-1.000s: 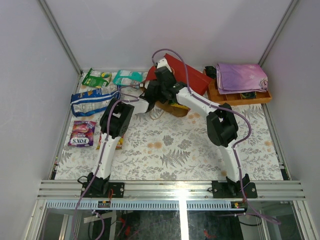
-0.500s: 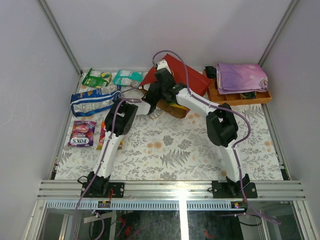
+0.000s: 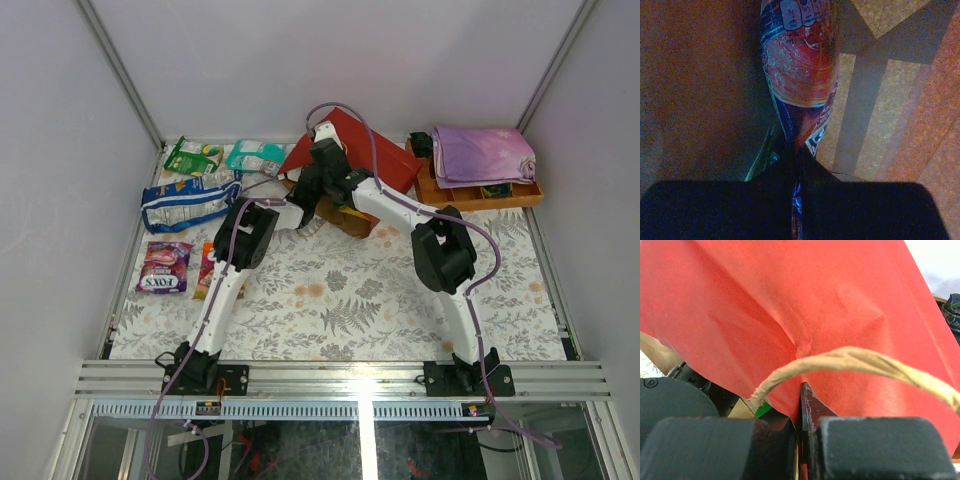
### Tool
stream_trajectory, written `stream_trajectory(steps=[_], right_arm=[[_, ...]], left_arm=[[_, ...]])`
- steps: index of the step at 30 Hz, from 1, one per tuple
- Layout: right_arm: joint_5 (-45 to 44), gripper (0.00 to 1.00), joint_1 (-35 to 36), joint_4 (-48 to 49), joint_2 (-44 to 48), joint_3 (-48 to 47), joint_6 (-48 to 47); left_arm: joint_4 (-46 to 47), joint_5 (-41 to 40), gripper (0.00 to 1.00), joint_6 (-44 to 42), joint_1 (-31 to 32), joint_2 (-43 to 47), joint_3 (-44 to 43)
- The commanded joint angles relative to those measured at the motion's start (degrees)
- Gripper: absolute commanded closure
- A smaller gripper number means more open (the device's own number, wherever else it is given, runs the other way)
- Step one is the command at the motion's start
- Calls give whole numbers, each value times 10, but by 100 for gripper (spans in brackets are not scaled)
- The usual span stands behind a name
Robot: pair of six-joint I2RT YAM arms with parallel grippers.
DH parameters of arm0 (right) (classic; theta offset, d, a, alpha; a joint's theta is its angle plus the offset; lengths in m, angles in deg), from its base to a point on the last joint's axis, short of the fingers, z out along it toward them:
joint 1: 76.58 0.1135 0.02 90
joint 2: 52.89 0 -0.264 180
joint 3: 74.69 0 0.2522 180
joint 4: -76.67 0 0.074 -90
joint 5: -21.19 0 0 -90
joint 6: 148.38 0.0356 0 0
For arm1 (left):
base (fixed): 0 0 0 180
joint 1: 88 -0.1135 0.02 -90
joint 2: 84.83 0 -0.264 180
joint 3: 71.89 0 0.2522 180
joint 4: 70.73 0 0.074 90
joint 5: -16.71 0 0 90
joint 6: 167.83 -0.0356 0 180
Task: Take the snacks out of the paper bag
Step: Take out the snack from the paper bag.
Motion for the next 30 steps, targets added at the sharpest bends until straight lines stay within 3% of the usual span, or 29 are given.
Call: stream_trajectory(steps=[1,16,30], right_arm=[[-23,100,-6,-9,20,-3,14],[-70,100,-44,-79,-42,-118,68],[-87,100,-76,-79,-57,-132,52]], left_arm=[[54,-23,100,-13,-16,6,5],[173,57,100,-23,0,178,245],[87,108,100,-72,12,325,342]])
